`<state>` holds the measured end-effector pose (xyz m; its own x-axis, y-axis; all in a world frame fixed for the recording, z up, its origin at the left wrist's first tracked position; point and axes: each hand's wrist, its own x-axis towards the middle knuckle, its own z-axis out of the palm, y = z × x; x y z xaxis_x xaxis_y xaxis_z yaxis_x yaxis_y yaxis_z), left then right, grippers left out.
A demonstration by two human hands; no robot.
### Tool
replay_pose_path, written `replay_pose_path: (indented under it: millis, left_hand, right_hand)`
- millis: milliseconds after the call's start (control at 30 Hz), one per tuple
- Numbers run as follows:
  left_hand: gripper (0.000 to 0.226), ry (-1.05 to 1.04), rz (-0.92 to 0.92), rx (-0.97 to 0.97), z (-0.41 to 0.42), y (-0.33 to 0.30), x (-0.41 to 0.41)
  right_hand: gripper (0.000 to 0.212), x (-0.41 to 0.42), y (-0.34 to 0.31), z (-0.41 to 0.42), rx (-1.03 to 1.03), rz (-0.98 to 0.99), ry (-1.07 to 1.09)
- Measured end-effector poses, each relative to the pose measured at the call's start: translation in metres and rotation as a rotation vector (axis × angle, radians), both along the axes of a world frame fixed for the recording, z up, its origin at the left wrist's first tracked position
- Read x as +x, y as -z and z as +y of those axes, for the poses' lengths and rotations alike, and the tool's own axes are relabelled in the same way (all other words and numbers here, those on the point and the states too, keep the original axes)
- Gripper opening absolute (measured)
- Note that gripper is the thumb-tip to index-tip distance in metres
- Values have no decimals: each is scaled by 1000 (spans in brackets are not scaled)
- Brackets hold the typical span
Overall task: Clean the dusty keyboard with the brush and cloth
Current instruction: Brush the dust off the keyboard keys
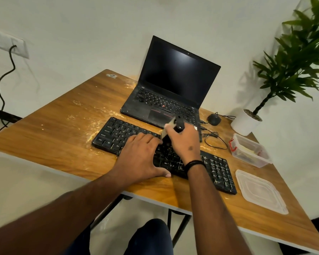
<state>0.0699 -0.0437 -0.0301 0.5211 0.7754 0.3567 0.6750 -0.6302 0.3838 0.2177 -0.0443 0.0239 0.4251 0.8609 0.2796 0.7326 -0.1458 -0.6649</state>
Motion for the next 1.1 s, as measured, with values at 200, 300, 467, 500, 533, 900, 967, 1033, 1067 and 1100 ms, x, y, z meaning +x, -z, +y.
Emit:
replay_pose_path:
  millis: [200,300,467,500,533,900,967,1033,1067,1100]
  left_hand:
    - [100,18,-15,-44,1,0,0]
    - [101,21,-11,-44,2,1,2]
    - [102,13,-20,-16,1,1,2]
    - [102,12,-24,-10,1,1,1]
    - [102,11,-29,-4,0,1,0]
    - [100,20,-20,-40,1,-1,0]
    - [100,18,-19,-32,1,0,0]
    - [99,17,-7,-27,0,-1,0]
    - [99,16,-2,-22,0,-1,-1]
    - [99,17,1,-16,0,-1,-1]
  right_hand:
    - [27,65,-8,-21,-89,-69,291]
    - [30,69,-10,-24,-79,-79,312]
    - [33,13,-2,-4,-30,-54,92]
    - [33,3,-1,0,-14,-41,55]
    - [33,-3,-1,4,4,-2,22]
    - [16,54,-15,-18,186,70,-17]
    - [21,56,-12,-20,6,-40,-134]
    - [25,58,-7,-18,-105,-259,-137]
    - [23,59,-9,-16,-105,-324,-97]
    - [21,60,-12,-15,-81,-334,-73]
